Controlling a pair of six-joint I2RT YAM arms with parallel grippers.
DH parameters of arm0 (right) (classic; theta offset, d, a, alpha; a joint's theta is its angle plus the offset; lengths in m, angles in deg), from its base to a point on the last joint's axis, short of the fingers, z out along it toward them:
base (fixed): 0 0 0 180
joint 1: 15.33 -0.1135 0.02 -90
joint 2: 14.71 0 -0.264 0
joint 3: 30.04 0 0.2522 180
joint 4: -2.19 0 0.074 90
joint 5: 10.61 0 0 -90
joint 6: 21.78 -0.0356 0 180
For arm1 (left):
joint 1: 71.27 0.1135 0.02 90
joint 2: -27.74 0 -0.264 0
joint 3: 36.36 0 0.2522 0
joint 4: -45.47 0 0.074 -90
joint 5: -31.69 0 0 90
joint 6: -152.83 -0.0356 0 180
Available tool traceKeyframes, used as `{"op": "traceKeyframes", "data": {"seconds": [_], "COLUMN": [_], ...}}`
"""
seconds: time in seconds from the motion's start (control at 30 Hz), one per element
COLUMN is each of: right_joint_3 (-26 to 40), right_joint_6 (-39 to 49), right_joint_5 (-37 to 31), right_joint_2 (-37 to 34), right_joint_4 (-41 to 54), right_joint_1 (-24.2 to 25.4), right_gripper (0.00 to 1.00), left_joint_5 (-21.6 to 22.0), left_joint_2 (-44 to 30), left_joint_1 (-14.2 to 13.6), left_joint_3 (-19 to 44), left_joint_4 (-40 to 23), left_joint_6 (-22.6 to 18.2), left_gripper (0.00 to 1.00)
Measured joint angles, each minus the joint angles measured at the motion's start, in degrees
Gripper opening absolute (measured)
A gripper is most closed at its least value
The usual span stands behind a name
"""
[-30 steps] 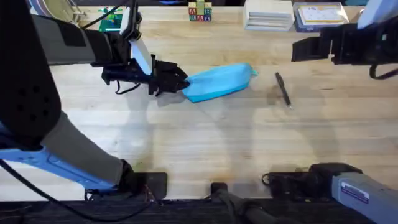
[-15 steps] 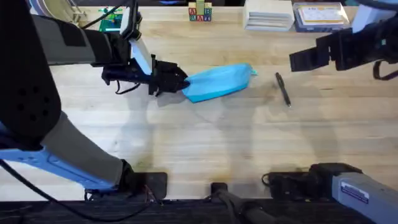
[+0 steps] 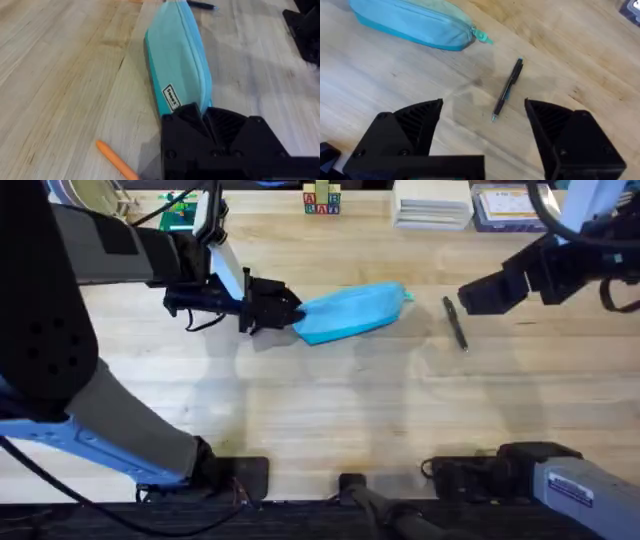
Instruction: Unzip the bag, pick up the pens from the table one at a time and place them inside, then zip the bag closed.
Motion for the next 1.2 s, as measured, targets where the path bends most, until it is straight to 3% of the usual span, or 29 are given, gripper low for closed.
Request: {"op": "traceKeyframes", "data": {"seconds": [0.37, 0.67, 0.93, 1.2], "right_joint_3": [0.0, 0.0, 0.04, 0.17], "right_joint_6": [3.07, 16.69, 26.06, 32.33], "right_joint_5": [0.13, 2.36, 13.66, 23.93], "right_joint_2": [0.0, 0.0, -0.4, -5.81], "right_joint_4": [1.09, 1.09, 1.06, 1.14], "right_joint_1": [0.0, 0.0, 4.53, 10.7], "right_gripper": [0.997, 0.995, 0.995, 0.994], "left_joint_5": [0.01, 0.0, 0.0, 0.0], "left_joint_2": [0.0, 0.0, 0.0, 0.0], "left_joint_1": [0.0, 0.0, 0.0, 0.0], "left_joint_3": [0.0, 0.0, 0.0, 0.0], "left_joint_4": [0.0, 0.0, 0.0, 0.0], "left_joint_6": [0.0, 0.0, 0.0, 0.0], "left_gripper": [0.042, 0.042, 0.042, 0.042]}}
